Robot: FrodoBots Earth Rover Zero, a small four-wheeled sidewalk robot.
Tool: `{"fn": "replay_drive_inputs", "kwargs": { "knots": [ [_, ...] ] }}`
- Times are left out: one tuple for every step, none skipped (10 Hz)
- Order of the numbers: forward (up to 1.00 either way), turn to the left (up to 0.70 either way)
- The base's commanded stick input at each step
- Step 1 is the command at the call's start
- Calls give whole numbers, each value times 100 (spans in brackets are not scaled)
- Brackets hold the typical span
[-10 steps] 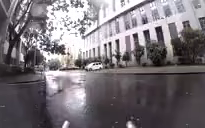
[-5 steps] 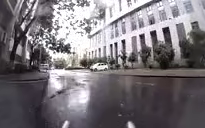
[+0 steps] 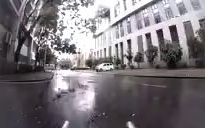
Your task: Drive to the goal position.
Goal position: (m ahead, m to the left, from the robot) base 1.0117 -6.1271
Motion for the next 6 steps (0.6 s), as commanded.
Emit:
{"fn": "replay_drive_inputs", "kwargs": {
  "knots": [
    [68,14],
    [68,14],
    [68,14],
    [68,14],
    [68,14],
    [68,14]
  ]
}}
